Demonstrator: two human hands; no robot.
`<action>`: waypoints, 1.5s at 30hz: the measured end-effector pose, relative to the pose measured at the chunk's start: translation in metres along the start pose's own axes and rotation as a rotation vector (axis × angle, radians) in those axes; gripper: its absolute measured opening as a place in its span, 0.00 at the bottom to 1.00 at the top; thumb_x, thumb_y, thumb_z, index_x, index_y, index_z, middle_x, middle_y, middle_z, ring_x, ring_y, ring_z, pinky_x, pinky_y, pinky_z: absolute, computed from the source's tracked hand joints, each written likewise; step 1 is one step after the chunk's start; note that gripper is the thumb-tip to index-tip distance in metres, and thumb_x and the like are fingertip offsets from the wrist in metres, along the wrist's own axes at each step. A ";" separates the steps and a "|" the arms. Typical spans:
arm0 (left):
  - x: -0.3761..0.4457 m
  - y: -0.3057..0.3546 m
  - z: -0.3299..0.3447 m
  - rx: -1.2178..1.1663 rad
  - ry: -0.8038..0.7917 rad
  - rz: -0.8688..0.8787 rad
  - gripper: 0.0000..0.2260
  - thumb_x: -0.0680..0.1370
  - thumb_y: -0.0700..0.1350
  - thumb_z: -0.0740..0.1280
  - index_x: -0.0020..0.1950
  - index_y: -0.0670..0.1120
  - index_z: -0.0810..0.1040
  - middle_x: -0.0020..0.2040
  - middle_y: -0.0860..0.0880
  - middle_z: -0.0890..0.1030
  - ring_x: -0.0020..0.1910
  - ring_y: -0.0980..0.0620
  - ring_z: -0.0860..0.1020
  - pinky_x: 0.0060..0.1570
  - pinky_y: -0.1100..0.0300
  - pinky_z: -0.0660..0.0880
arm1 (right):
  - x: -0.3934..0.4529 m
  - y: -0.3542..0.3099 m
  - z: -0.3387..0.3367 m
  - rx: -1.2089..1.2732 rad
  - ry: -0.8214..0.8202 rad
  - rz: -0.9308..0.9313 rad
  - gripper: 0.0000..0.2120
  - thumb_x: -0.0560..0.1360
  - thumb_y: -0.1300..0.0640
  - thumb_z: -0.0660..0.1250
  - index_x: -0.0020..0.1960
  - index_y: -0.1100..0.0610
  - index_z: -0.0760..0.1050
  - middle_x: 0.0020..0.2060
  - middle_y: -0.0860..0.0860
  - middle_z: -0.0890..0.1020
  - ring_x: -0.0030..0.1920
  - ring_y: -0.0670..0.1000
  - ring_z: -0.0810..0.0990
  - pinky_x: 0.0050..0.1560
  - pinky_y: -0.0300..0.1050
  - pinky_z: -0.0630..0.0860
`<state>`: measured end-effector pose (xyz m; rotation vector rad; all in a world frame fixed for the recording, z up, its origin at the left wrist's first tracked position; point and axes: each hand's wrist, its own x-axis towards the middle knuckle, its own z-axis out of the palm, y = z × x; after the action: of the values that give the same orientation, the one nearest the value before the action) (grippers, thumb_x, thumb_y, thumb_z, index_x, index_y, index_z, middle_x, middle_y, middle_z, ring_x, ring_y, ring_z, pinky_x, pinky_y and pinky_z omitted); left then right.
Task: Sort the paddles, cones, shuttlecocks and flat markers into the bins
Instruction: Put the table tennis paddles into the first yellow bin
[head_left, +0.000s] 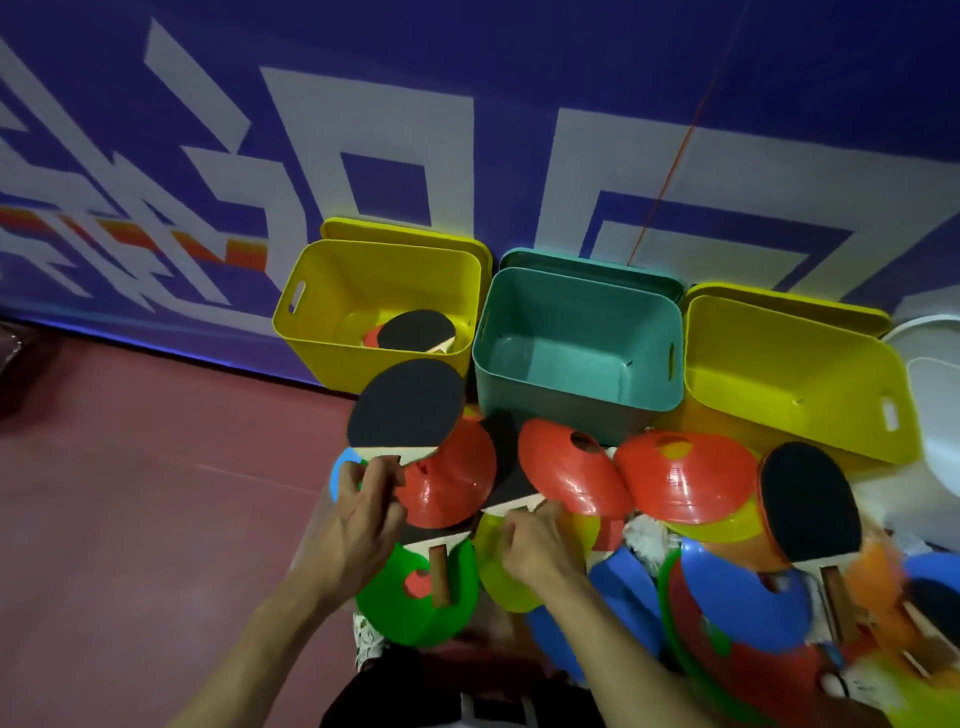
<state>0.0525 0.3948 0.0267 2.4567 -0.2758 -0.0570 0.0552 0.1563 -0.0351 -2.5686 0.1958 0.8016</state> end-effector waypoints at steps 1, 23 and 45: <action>0.005 -0.016 -0.011 -0.029 -0.014 -0.001 0.07 0.80 0.49 0.54 0.55 0.50 0.68 0.47 0.51 0.70 0.46 0.47 0.68 0.45 0.53 0.70 | 0.003 -0.008 0.010 -0.022 -0.020 0.079 0.11 0.76 0.57 0.62 0.57 0.51 0.77 0.61 0.57 0.70 0.55 0.60 0.74 0.58 0.49 0.74; 0.073 -0.133 -0.106 -0.320 -0.271 0.200 0.07 0.84 0.44 0.57 0.56 0.56 0.68 0.52 0.54 0.67 0.41 0.51 0.74 0.42 0.55 0.73 | -0.082 -0.068 -0.024 0.108 0.171 0.181 0.12 0.81 0.58 0.56 0.47 0.41 0.65 0.43 0.49 0.75 0.45 0.44 0.71 0.43 0.51 0.74; 0.123 -0.108 -0.106 -0.363 -0.224 0.178 0.04 0.84 0.46 0.57 0.55 0.53 0.70 0.54 0.50 0.70 0.60 0.54 0.74 0.57 0.69 0.68 | -0.062 -0.123 -0.114 0.488 0.294 -0.152 0.11 0.84 0.56 0.55 0.61 0.41 0.65 0.36 0.34 0.75 0.30 0.40 0.71 0.34 0.32 0.65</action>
<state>0.2040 0.5154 0.0462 2.0572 -0.5319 -0.2819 0.0941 0.2152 0.1288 -2.1877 0.2467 0.2706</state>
